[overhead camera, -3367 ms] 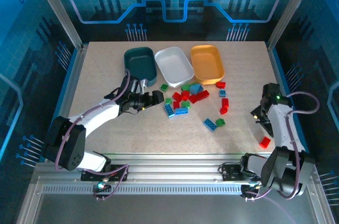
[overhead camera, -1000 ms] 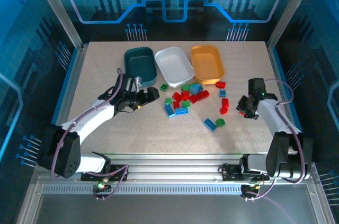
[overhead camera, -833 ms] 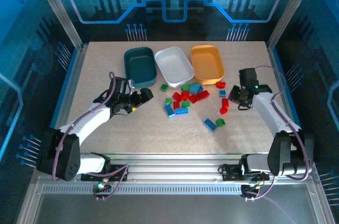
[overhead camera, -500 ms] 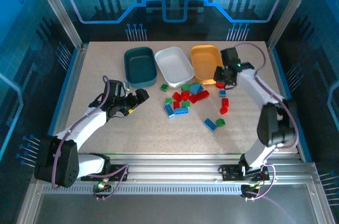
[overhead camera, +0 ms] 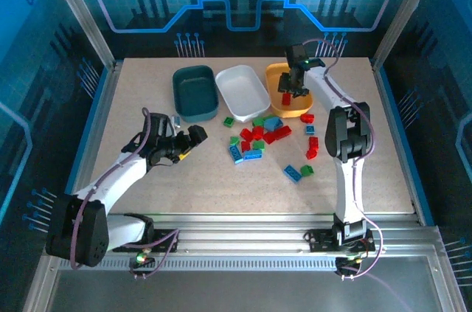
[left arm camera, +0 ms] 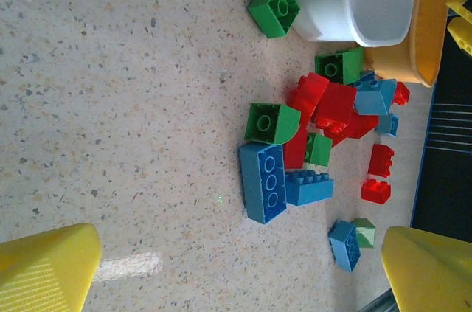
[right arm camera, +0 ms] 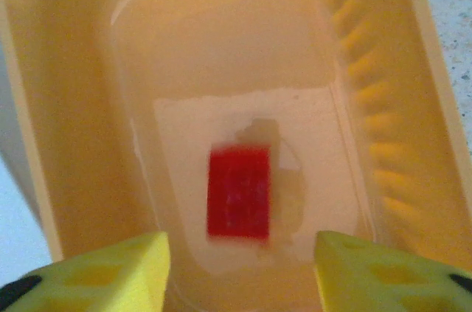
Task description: Sort the legos into containers by color
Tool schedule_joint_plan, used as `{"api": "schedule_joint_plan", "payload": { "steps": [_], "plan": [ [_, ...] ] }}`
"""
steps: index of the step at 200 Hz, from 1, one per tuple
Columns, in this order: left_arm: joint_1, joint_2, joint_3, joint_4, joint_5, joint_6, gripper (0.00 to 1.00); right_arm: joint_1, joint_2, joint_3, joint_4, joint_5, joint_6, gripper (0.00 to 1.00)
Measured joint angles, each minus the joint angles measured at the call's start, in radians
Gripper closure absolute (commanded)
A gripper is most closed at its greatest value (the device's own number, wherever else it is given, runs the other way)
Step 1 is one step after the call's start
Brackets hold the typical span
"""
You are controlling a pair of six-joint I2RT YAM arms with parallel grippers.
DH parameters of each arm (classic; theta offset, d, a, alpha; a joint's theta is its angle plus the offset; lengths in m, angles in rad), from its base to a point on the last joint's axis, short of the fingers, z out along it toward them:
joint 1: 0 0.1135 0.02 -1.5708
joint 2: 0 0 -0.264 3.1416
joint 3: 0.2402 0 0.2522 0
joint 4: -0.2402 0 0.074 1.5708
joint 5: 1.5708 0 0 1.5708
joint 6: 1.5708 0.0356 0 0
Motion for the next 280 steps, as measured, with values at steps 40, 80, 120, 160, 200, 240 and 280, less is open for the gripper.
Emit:
{"api": "schedule_joint_plan", "payload": {
  "steps": [40, 80, 120, 160, 200, 240, 280],
  "plan": [
    [0.001, 0.000, 0.000, -0.011, 0.007, 0.003, 0.01, 0.031, -0.010, -0.016, -0.031, 0.010, -0.019, 0.39],
    [0.002, -0.002, 0.000, -0.018, 0.014, 0.003, 0.01, 0.046, -0.183, -0.288, -0.026, 0.056, -0.020, 0.39],
    [0.002, -0.012, -0.002, -0.019, 0.019, 0.003, 0.01, -0.116, -0.293, -0.341, -0.013, 0.026, -0.063, 0.38],
    [0.002, -0.012, -0.002, -0.023, 0.022, 0.007, 0.01, -0.181, -0.180, -0.245, -0.001, -0.043, -0.128, 0.40],
    [0.002, -0.018, -0.002, -0.041, 0.022, 0.011, 0.01, -0.180, -0.066, -0.182, 0.012, -0.157, -0.139, 0.44],
    [0.002, -0.019, -0.001, -0.064, 0.022, 0.027, 0.01, -0.160, -0.044, -0.178, 0.044, -0.244, -0.109, 0.45],
    [0.002, -0.019, 0.001, -0.075, 0.022, 0.029, 0.01, -0.121, -0.026, -0.145, 0.058, -0.269, -0.091, 0.46]
  ]
}}
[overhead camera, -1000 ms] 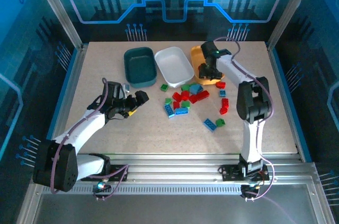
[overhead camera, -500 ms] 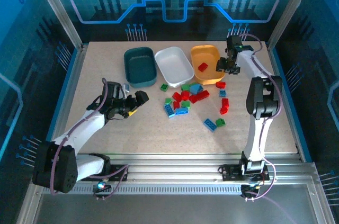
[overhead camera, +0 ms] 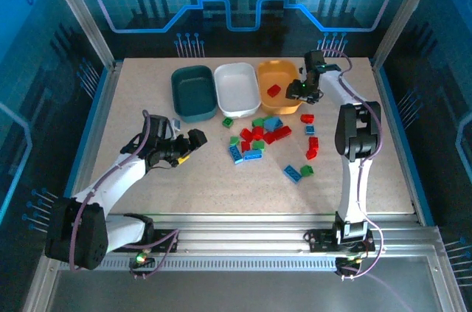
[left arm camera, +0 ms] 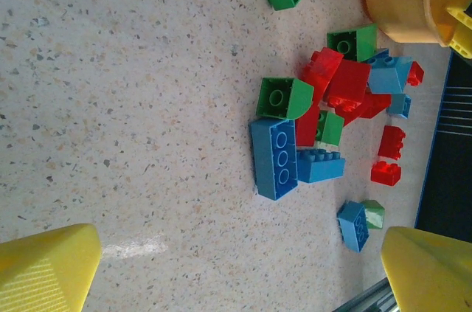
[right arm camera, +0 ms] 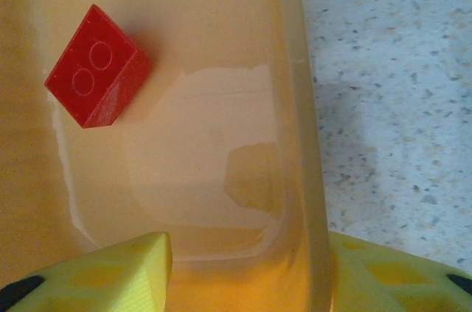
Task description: Sort the legos into containers by color
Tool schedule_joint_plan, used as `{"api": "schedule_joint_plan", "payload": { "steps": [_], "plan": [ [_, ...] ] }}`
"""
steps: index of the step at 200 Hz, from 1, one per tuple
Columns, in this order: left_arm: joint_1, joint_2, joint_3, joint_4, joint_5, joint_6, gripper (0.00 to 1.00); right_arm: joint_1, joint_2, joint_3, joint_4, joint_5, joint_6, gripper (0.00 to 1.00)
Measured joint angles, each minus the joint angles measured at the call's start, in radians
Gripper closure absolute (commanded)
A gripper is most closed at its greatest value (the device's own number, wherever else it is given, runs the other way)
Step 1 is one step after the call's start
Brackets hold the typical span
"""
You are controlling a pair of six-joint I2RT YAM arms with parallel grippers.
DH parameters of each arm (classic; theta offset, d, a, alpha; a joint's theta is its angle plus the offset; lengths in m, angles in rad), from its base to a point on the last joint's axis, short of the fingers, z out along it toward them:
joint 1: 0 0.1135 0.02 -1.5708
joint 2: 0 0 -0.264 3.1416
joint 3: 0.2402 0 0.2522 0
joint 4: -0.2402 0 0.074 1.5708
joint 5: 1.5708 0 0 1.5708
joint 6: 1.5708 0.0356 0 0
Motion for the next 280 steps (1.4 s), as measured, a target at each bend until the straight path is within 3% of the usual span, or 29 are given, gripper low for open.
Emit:
{"api": "schedule_joint_plan", "payload": {
  "steps": [47, 89, 117, 149, 189, 236, 280],
  "plan": [
    [0.000, -0.013, 0.000, -0.010, 0.002, 0.006, 0.01, -0.005, -0.093, -0.131, 0.026, 0.024, 0.018, 0.40],
    [-0.008, -0.049, 0.000, -0.008, 0.011, 0.006, 0.01, -0.007, -0.354, -0.327, 0.006, 0.135, 0.062, 0.30],
    [-0.074, -0.071, -0.009, 0.012, 0.010, 0.001, 0.01, -0.007, -0.515, -0.531, -0.002, 0.179, 0.102, 0.26],
    [-0.170, -0.072, -0.047, 0.051, 0.008, -0.017, 0.01, -0.007, -0.584, -0.783, -0.004, 0.172, 0.165, 0.26],
    [-0.198, -0.062, -0.069, 0.081, 0.006, -0.031, 0.01, -0.006, -0.620, -0.962, 0.051, 0.085, 0.256, 0.27],
    [-0.199, -0.061, -0.069, 0.083, 0.006, -0.031, 0.01, 0.019, -0.577, -0.930, 0.125, 0.098, 0.318, 0.39],
    [-0.199, -0.063, -0.069, 0.082, -0.002, -0.031, 0.01, 0.066, -0.538, -0.898, 0.116, 0.200, 0.317, 0.64]
  ]
}}
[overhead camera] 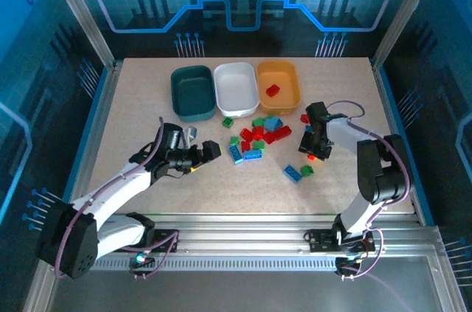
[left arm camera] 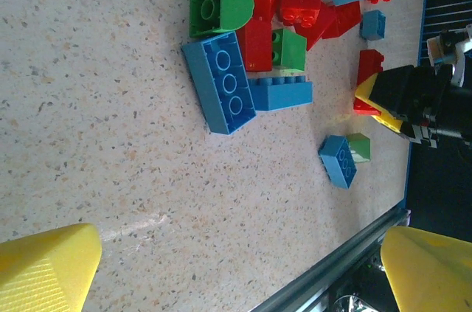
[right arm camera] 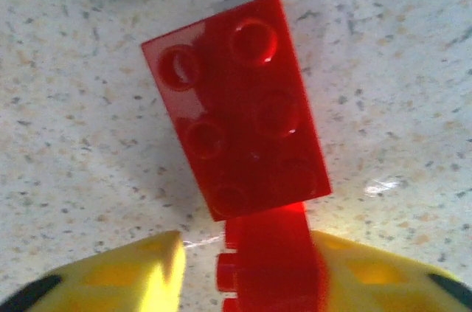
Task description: Sort the legos into containers by color
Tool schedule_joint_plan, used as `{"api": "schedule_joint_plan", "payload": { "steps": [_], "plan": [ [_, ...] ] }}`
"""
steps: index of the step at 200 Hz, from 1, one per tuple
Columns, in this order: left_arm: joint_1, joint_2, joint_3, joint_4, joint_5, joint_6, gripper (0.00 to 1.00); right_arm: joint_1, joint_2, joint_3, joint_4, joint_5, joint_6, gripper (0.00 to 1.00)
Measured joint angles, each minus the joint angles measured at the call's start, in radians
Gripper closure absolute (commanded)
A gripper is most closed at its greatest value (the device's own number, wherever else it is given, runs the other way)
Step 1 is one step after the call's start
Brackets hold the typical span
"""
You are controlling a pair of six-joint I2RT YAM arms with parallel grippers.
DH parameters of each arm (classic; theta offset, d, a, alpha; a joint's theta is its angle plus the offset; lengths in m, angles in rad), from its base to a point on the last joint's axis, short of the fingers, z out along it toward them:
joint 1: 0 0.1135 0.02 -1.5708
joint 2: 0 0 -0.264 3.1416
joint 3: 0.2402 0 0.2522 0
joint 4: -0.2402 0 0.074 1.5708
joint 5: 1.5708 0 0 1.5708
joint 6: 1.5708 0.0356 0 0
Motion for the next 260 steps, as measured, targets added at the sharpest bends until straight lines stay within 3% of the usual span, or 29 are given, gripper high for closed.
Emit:
{"api": "schedule_joint_plan", "payload": {
  "steps": [29, 58, 90, 130, 159, 207, 238, 260],
  "plan": [
    [0.000, 0.000, 0.000, 0.000, -0.003, 0.000, 0.01, 0.001, 0.000, 0.000, -0.005, 0.046, -0.004, 0.75],
    [0.000, 0.000, 0.000, -0.006, -0.013, 0.001, 0.01, 0.023, -0.009, 0.000, -0.018, 0.082, -0.016, 0.75],
    [0.007, 0.000, 0.017, -0.045, -0.061, 0.003, 0.01, 0.113, -0.097, 0.016, -0.078, 0.128, -0.032, 0.75],
    [0.114, 0.000, 0.021, -0.063, -0.099, -0.027, 0.01, 0.139, -0.135, 0.199, -0.085, 0.116, -0.093, 0.74],
    [0.164, 0.010, 0.013, -0.047, -0.088, -0.058, 0.01, 0.138, 0.027, 0.418, -0.049, 0.099, -0.147, 0.73],
    [0.173, 0.032, -0.011, -0.032, -0.045, -0.079, 0.01, 0.132, 0.462, 0.921, -0.096, 0.091, -0.211, 0.68],
    [0.173, 0.032, -0.012, -0.023, -0.012, -0.079, 0.01, 0.124, 0.610, 1.103, -0.174, 0.080, -0.233, 0.48],
    [0.173, 0.032, -0.012, -0.017, 0.010, -0.079, 0.01, 0.123, 0.632, 1.157, -0.219, 0.073, -0.241, 0.46]
  ]
}}
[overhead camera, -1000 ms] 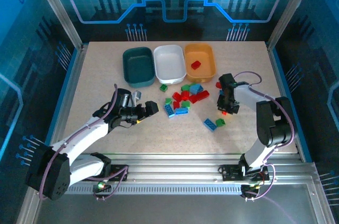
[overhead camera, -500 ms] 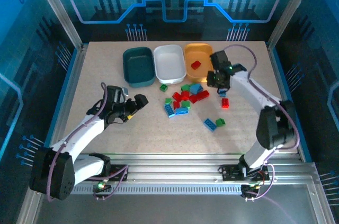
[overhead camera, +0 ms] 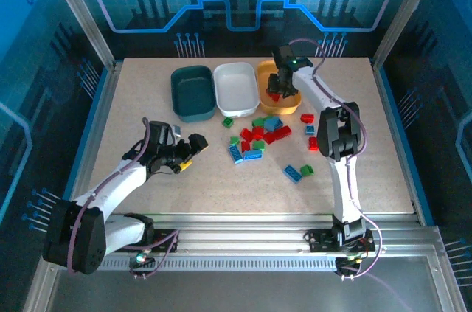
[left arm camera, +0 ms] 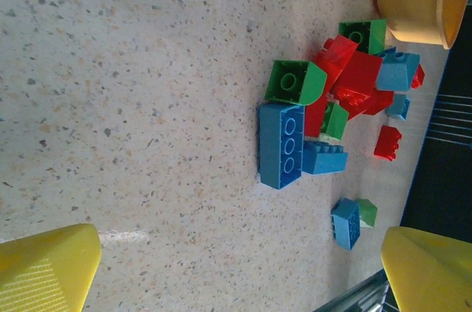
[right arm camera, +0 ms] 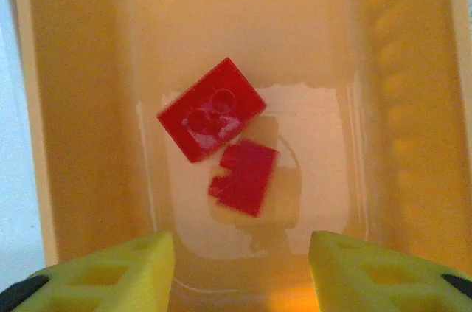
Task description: Sort the legos into containers by color
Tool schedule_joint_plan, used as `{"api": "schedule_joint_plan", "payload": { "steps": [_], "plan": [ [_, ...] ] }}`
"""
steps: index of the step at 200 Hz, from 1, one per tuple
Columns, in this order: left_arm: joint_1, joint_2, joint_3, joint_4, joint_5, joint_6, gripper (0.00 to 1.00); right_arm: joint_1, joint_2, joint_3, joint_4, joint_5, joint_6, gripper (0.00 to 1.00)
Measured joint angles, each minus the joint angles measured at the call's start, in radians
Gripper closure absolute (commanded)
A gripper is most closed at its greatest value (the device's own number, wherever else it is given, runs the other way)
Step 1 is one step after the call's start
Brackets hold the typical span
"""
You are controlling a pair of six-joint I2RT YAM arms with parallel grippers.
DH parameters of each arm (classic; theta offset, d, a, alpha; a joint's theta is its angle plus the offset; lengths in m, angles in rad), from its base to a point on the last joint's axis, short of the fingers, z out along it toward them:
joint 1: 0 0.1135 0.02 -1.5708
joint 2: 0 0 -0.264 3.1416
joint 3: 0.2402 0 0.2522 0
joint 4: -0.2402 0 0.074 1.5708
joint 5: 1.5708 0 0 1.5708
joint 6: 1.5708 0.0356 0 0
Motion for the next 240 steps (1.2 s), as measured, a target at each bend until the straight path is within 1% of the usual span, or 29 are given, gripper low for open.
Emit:
{"api": "schedule_joint_plan", "payload": {
  "steps": [24, 41, 53, 74, 97, 113, 123, 138, 150, 163, 190, 201, 217, 233, 240],
  "plan": [
    [-0.002, 0.000, 0.001, 0.011, 0.015, 0.000, 0.01, 0.000, -0.026, 0.019, -0.016, -0.001, -0.007, 0.46],
    [-0.017, 0.000, 0.005, 0.011, 0.013, 0.003, 0.01, 0.000, -0.114, -0.063, -0.002, 0.004, -0.008, 0.46],
    [-0.045, 0.000, 0.014, 0.011, 0.006, 0.004, 0.01, 0.000, -0.214, -0.174, 0.016, 0.006, -0.008, 0.46],
    [-0.111, 0.022, 0.040, 0.015, -0.009, 0.008, 0.02, 0.000, -0.423, -0.420, 0.065, 0.007, -0.006, 0.45],
    [-0.190, 0.077, 0.062, 0.037, -0.023, 0.008, 0.05, 0.000, -0.623, -0.687, 0.095, 0.003, 0.016, 0.35],
    [-0.241, 0.117, 0.063, 0.055, -0.033, 0.008, 0.06, 0.001, -0.718, -0.855, 0.104, 0.000, 0.049, 0.32],
    [-0.272, 0.145, 0.063, 0.063, -0.042, 0.008, 0.08, 0.001, -0.768, -0.949, 0.103, 0.000, 0.081, 0.31],
    [-0.301, 0.180, 0.069, 0.067, -0.058, 0.008, 0.10, 0.001, -0.843, -1.085, 0.100, -0.001, 0.117, 0.30],
    [-0.315, 0.208, 0.082, 0.068, -0.075, 0.008, 0.12, 0.002, -0.901, -1.162, 0.094, -0.003, 0.136, 0.30],
    [-0.319, 0.238, 0.101, 0.067, -0.101, 0.008, 0.15, 0.003, -0.946, -1.207, 0.092, -0.006, 0.145, 0.33],
    [-0.320, 0.312, 0.198, 0.024, -0.175, 0.043, 0.16, 0.009, -0.980, -1.223, 0.100, -0.008, 0.154, 0.37],
    [-0.320, 0.338, 0.251, 0.002, -0.207, 0.067, 0.16, 0.014, -0.982, -1.223, 0.100, -0.007, 0.160, 0.37],
    [-0.320, 0.374, 0.325, -0.019, -0.240, 0.103, 0.15, 0.015, -0.983, -1.238, 0.105, -0.007, 0.182, 0.31],
    [-0.320, 0.407, 0.379, -0.029, -0.266, 0.130, 0.15, 0.015, -0.984, -1.275, 0.109, -0.011, 0.200, 0.29],
    [-0.320, 0.427, 0.403, -0.039, -0.278, 0.142, 0.17, 0.015, -0.984, -1.292, 0.110, -0.014, 0.207, 0.29]
  ]
}}
